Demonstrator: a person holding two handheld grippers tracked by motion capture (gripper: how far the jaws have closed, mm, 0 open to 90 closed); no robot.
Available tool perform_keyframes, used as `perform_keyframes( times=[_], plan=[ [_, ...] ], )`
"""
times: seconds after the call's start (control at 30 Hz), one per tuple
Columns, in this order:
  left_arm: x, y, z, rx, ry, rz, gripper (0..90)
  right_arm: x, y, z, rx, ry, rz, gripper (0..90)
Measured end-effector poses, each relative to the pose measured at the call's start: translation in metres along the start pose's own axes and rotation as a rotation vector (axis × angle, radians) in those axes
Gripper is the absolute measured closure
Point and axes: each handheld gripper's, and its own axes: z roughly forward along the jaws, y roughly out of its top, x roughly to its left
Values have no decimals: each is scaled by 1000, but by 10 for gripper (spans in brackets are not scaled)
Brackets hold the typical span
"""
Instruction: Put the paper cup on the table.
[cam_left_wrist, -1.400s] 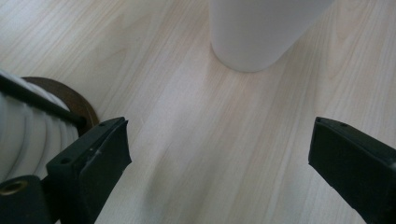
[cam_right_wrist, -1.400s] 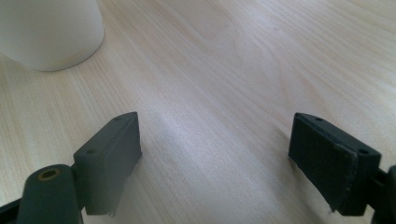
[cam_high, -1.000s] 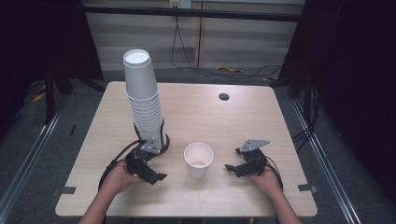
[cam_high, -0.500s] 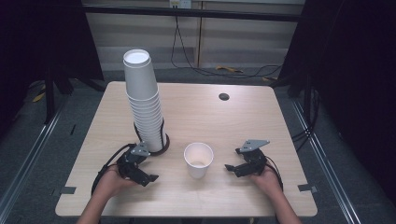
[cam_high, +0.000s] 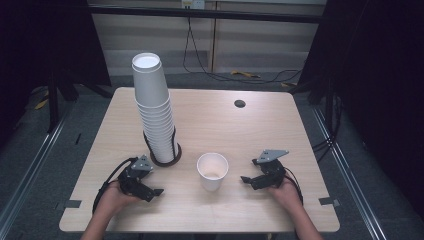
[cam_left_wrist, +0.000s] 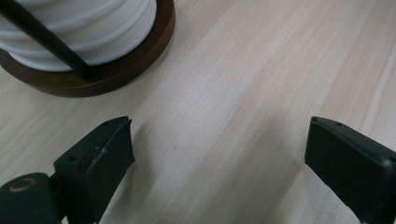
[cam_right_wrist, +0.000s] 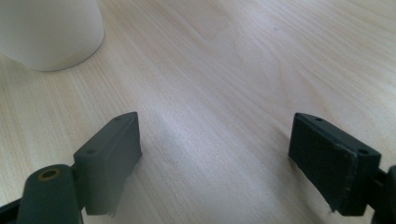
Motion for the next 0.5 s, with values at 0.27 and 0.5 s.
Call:
perform_keyframes(
  times=[0.27, 0.5],
  plan=[
    [2, -9, 0, -49, 36, -6, 46, 0, 0, 0, 0, 0, 0, 163],
    [4, -17, 2, -113, 34, -5, 0, 0, 0, 0, 0, -1, 0, 164]
  ],
)
